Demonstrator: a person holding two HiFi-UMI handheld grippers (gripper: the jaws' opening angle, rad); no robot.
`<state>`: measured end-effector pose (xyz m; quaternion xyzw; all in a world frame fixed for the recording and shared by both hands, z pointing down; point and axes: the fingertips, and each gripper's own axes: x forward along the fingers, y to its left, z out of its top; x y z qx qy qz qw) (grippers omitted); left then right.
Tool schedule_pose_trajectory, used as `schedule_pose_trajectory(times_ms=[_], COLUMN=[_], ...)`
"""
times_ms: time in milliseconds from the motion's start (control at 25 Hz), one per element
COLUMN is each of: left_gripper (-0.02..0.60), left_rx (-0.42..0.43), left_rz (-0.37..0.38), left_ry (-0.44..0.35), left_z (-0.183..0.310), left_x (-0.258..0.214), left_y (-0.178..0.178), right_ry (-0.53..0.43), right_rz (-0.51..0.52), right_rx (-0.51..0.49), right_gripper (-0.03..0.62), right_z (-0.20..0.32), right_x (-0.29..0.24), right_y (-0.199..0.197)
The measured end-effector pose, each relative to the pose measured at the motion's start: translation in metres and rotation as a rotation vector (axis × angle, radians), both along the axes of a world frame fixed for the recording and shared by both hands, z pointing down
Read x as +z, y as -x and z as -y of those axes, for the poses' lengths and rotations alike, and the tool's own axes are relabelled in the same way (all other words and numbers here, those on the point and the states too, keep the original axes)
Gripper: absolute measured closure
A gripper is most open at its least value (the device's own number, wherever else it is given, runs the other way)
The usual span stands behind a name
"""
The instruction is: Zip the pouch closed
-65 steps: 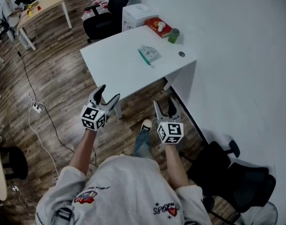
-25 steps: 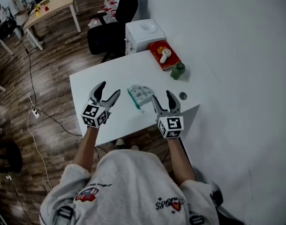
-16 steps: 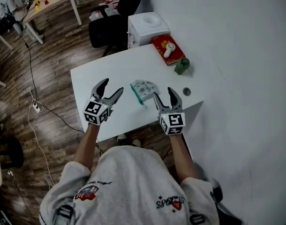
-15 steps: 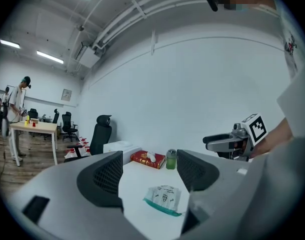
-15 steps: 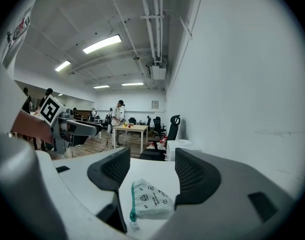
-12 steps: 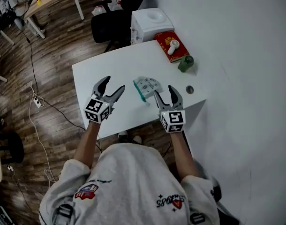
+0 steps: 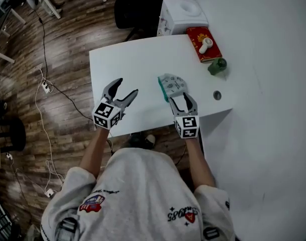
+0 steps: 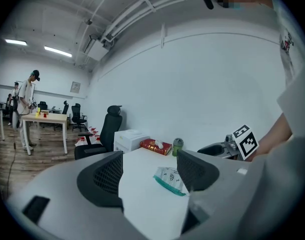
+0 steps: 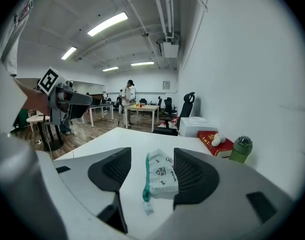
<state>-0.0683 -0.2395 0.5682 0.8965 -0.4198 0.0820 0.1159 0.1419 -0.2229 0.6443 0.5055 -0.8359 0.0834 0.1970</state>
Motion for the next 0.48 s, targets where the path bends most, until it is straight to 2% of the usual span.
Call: schedule_pose_trajectory(times_ms=[320, 480], left_gripper=[0.259, 0.259], left_rx=[-0.075, -0.12], left_rz=[0.014, 0.018], left_ry=[0.046, 0.065], left_z=[-0.012, -0.017], left_x=[0.024, 0.033], left_y=[0.041, 0.062], right_ry=[0.224, 0.298], right_rz=[-0.079, -0.131], right_rx=[-0.101, -0.134], right_gripper=[0.367, 0.369], right_z=[-0.013, -0.018], right_x=[0.095, 0.126], right_y=[0.017, 0.018])
